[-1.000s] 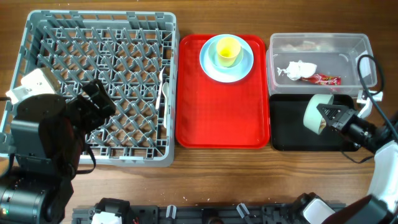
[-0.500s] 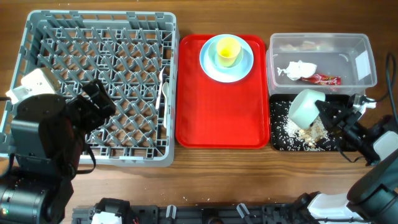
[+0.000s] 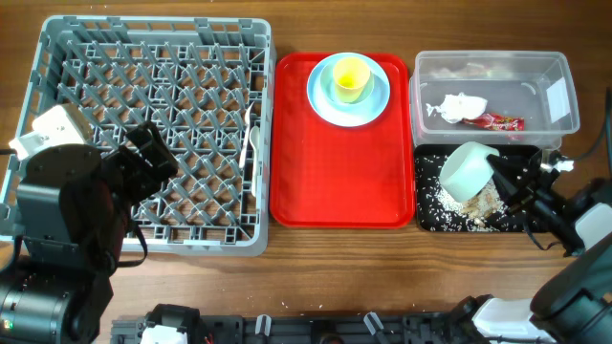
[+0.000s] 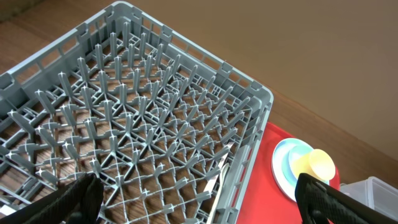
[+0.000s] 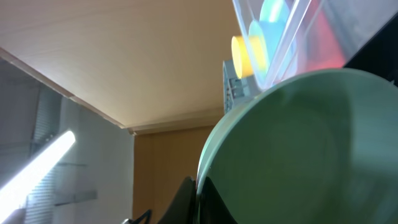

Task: Sort waste into correct bins and load items into the dishwasher rack
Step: 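Tip the bowl over the black tray to dump the rice, then set the empty green bowl back on the red tray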

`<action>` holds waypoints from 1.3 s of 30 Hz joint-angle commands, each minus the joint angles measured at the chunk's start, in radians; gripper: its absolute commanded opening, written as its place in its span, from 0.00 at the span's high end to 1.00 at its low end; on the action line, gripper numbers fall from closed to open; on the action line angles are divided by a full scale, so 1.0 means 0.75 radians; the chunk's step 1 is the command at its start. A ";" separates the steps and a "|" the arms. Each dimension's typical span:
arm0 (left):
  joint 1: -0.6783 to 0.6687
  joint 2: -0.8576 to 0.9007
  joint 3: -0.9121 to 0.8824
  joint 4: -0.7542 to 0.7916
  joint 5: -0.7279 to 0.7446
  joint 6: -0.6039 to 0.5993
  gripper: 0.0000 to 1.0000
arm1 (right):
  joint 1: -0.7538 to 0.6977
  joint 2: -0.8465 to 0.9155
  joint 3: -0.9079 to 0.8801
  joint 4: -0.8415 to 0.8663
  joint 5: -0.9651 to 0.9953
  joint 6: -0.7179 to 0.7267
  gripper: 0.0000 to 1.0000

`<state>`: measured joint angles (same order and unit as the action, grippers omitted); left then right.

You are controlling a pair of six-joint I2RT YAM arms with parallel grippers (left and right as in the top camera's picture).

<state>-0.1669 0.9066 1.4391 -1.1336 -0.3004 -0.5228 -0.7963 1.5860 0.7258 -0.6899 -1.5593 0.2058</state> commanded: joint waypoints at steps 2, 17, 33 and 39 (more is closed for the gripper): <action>0.008 -0.002 0.004 0.003 0.002 -0.017 0.00 | -0.007 -0.198 0.014 0.063 -0.083 0.116 0.96; 0.008 -0.002 0.004 0.003 0.002 -0.017 0.00 | 1.526 -0.927 0.182 0.162 1.933 0.424 0.96; 0.008 -0.002 0.004 0.003 0.002 -0.017 0.00 | 2.122 -0.214 0.188 0.461 2.359 0.288 0.83; 0.008 -0.002 0.004 0.003 0.002 -0.017 0.00 | 2.019 -0.653 0.188 0.200 2.427 0.285 0.47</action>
<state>-0.1650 0.9066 1.4391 -1.1328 -0.3004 -0.5228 0.7628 1.2205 0.8536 -0.4469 0.2108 0.4252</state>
